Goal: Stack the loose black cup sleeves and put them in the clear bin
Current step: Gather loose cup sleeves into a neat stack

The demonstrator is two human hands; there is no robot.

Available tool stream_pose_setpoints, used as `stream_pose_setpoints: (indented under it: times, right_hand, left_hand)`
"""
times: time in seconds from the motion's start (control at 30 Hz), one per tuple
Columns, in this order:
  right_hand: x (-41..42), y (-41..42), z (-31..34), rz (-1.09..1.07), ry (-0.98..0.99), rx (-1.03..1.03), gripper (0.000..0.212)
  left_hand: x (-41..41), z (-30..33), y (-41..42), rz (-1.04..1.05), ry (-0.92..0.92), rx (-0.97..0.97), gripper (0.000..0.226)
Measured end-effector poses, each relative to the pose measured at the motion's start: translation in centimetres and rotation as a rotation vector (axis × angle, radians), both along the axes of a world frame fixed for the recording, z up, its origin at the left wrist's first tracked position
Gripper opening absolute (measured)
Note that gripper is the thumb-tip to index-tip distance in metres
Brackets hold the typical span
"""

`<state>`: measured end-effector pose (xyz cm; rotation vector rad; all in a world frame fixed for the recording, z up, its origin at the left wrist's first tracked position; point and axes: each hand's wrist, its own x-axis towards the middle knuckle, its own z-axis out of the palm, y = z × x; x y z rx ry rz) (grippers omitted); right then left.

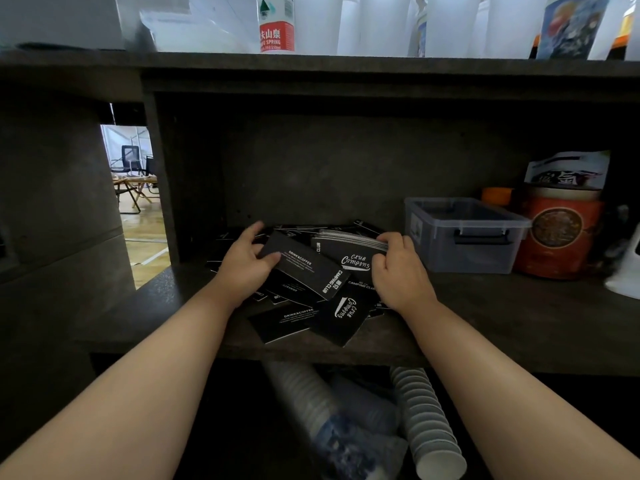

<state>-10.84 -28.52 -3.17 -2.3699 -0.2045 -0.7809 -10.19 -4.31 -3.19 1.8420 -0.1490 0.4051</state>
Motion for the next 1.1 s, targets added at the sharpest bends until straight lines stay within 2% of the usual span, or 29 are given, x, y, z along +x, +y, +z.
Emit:
stream_pose_setpoints:
  times: [0.1,0.2,0.23,0.33,0.43,0.5,0.57,0.67,0.77,0.83,1.03,1.1]
  right_hand:
    - [0.1,-0.1,-0.1,0.018,0.004,-0.004,0.041]
    - [0.1,-0.1,-0.2,0.042,-0.037,-0.029,0.041]
    - [0.0,-0.1,-0.1,0.062,-0.064,-0.041,0.040]
    - [-0.4,0.3,-0.1,0.152,-0.137,-0.066,0.036]
    - [-0.6,0.6,0.0,0.208,-0.129,-0.052,0.034]
    - [-0.5,0.6,0.0,0.213,-0.092,-0.083,0.038]
    - [-0.4,0.6,0.0,0.204,-0.076,-0.104,0.040]
    - [-0.5,0.6,0.1,0.230,-0.069,-0.117,0.041]
    - [-0.6,0.6,0.0,0.233,-0.068,-0.121,0.043]
    - [-0.5,0.6,0.0,0.218,-0.061,-0.120,0.045]
    - [-0.4,0.7,0.0,0.183,-0.028,-0.157,0.057]
    - [-0.2,0.7,0.0,0.163,-0.019,-0.163,0.056]
  left_hand:
    - [0.1,-0.1,-0.2,0.006,-0.037,0.096,0.031]
    - [0.1,-0.1,-0.3,0.015,-0.068,0.034,0.022]
    - [0.1,-0.1,-0.3,0.013,-0.072,0.071,0.021]
    - [0.4,-0.6,-0.4,0.083,-0.154,0.345,0.018]
    - [-0.2,-0.4,-0.8,0.192,-0.226,0.592,0.022]
    - [-0.6,-0.2,-1.2,0.266,-0.252,0.811,0.032]
    - [-0.6,-0.2,-1.6,0.354,-0.261,0.927,0.047]
    - [-0.3,-0.5,-1.6,0.375,-0.374,0.864,0.065]
    - [0.2,-0.7,-1.6,0.131,-0.294,0.852,0.063]
    - [0.5,-0.8,-1.5,0.061,-0.263,0.855,0.058]
    - [0.7,-0.9,-1.8,0.046,-0.243,0.869,0.060]
    - [0.5,-0.8,-1.9,0.110,-0.290,0.892,0.061]
